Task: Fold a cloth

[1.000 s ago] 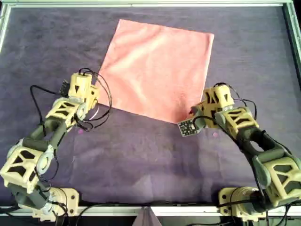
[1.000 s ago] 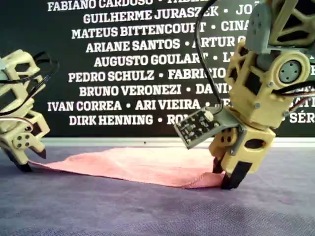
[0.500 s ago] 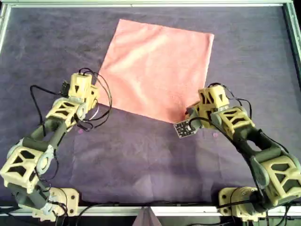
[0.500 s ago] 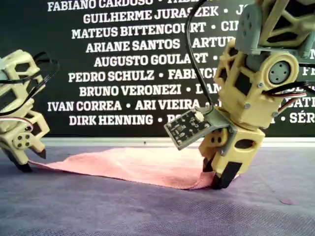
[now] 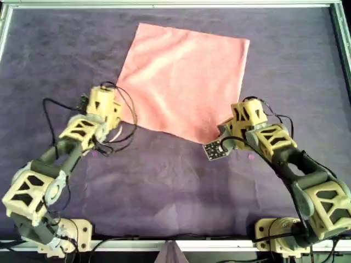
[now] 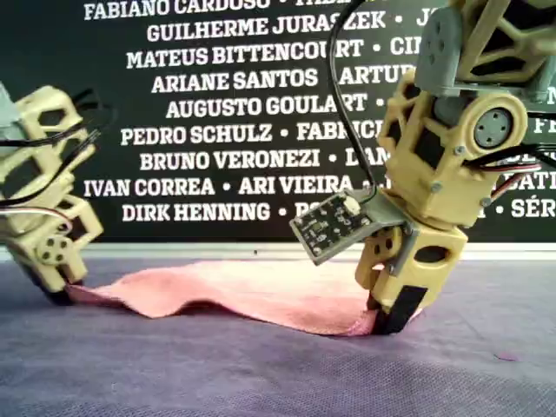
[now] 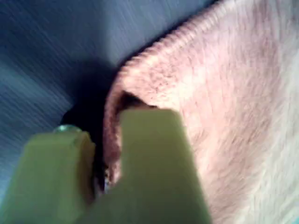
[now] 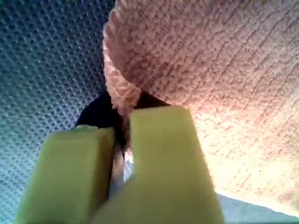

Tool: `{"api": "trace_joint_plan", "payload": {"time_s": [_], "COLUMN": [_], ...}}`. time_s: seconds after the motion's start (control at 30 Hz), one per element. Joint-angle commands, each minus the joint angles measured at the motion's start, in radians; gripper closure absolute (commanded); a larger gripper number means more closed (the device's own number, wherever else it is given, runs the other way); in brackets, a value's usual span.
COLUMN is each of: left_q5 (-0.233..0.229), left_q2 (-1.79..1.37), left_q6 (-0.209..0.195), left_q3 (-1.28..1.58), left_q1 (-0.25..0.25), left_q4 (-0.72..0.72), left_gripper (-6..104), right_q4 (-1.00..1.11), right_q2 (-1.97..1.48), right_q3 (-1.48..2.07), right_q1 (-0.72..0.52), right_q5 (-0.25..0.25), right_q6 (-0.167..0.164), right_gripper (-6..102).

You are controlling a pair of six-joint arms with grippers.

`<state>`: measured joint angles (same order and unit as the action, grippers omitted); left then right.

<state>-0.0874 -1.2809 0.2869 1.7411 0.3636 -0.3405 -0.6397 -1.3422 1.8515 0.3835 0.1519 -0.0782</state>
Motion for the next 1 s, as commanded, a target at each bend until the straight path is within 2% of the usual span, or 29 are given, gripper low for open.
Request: {"api": "trace_joint_plan", "payload": {"time_s": [0.0, 0.1, 0.17, 0.23, 0.6, 0.97], "left_q5": [0.008, -0.006, 0.005, -0.008, -0.011, 0.006], "left_q2": [-0.029, -0.026, -0.026, -0.029, -0.123, -0.474], "left_q6": [0.006, 0.008, 0.008, 0.009, 0.011, 0.011], "left_q3": [-0.048, -0.044, -0.044, -0.046, -0.011, 0.316], "left_q1": [0.064, 0.055, 0.052, 0.051, 0.051, 0.064], "left_q4": [0.014, 0.014, 0.012, 0.011, -0.003, -0.002], "left_gripper": [99, 99, 99, 99, 99, 99], "right_q4": [0.003, 0.003, 0.003, 0.003, -0.011, -0.02], "right_q2": [-0.008, -0.008, -0.008, -0.008, -0.034, -0.198], "right_q3": [-0.077, -0.077, -0.077, -0.075, -0.063, 0.014], "right_q1": [0.0, 0.0, 0.0, 0.0, 0.0, -0.003], "right_q5": [0.009, 0.008, 0.008, 0.008, 0.008, -0.008], "right_q6": [0.005, 0.005, 0.005, 0.005, 0.006, 0.006], "right_gripper": [94, 94, 94, 94, 94, 94]}}
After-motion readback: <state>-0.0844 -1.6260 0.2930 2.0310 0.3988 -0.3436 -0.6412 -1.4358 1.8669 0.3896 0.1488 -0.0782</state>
